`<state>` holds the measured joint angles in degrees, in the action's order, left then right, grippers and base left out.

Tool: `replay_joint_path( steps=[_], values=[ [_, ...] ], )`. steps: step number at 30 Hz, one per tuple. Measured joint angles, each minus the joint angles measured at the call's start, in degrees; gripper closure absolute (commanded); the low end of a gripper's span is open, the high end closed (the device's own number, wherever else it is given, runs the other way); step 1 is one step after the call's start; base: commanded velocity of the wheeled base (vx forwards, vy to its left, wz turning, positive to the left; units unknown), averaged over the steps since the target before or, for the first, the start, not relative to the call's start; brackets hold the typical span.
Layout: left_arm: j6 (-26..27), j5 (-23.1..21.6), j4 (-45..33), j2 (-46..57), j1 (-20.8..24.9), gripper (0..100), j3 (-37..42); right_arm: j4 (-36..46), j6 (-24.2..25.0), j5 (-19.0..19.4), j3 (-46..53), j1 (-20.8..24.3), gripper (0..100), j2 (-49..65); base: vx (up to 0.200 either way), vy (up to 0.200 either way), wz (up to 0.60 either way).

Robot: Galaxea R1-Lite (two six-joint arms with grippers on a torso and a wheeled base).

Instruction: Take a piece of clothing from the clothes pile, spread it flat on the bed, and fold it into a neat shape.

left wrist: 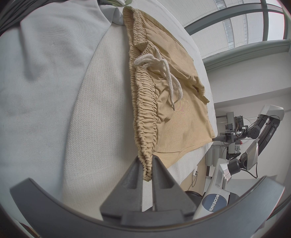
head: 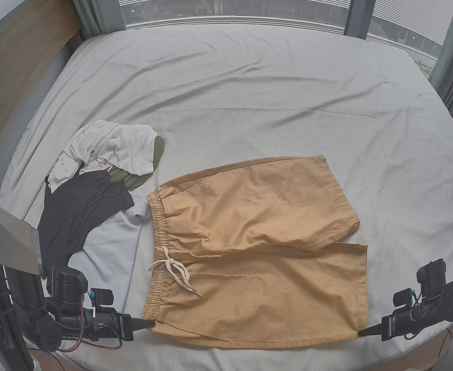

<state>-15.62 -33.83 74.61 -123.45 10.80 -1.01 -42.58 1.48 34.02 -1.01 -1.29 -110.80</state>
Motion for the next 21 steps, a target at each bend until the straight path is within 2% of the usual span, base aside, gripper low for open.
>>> replay_joint_path(
  steps=[21],
  values=[
    [0.16,-0.2,0.04,0.11,-0.13,100,0.0,1.04,-0.02,-2.35,0.0,0.99,100,0.18,0.0,0.0,0.0]
  ],
)
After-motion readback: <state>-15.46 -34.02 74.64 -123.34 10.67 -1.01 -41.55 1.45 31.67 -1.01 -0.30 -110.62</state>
